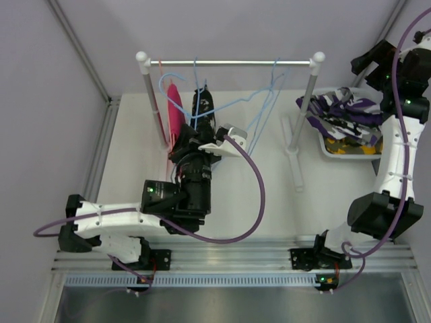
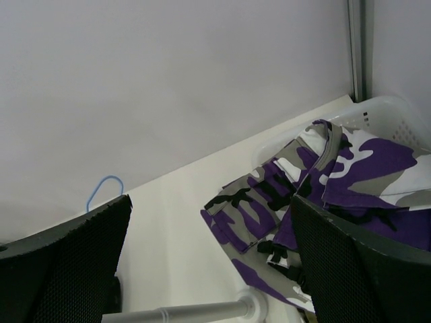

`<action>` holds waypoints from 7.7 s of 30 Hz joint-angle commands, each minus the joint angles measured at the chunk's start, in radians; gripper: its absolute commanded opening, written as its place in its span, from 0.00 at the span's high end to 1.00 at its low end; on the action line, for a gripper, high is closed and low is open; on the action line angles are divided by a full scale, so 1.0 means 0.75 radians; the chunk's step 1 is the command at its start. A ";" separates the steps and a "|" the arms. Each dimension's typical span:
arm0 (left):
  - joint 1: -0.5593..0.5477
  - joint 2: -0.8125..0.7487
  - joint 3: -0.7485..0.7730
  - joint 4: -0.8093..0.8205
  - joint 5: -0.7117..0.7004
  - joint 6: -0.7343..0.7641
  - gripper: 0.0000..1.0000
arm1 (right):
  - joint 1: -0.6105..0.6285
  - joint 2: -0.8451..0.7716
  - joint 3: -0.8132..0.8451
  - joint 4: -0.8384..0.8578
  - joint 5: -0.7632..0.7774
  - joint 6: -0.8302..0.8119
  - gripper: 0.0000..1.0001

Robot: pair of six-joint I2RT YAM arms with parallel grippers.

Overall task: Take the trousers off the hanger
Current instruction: Place the hanger at the clothesline, then pick up the hanger from the clothesline.

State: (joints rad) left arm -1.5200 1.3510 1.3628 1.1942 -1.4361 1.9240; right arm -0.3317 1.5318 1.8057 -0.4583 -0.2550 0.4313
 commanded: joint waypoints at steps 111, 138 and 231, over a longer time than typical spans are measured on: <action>0.570 0.915 0.584 -0.443 0.205 -0.330 0.63 | -0.014 0.191 -0.188 0.286 -0.241 0.039 0.01; 0.472 0.772 0.619 -0.768 0.125 -0.659 0.25 | -0.012 0.134 -0.223 0.286 -0.245 0.039 0.01; 1.254 -0.088 0.257 -2.075 1.708 -2.841 0.11 | 1.181 -0.903 -0.833 0.012 0.831 -0.475 0.01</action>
State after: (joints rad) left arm -0.5571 1.2594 1.4933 -0.3691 -0.1032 -0.2398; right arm 0.5304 0.8532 1.1893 -0.5083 0.3515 0.0788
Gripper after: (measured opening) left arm 0.889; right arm 0.993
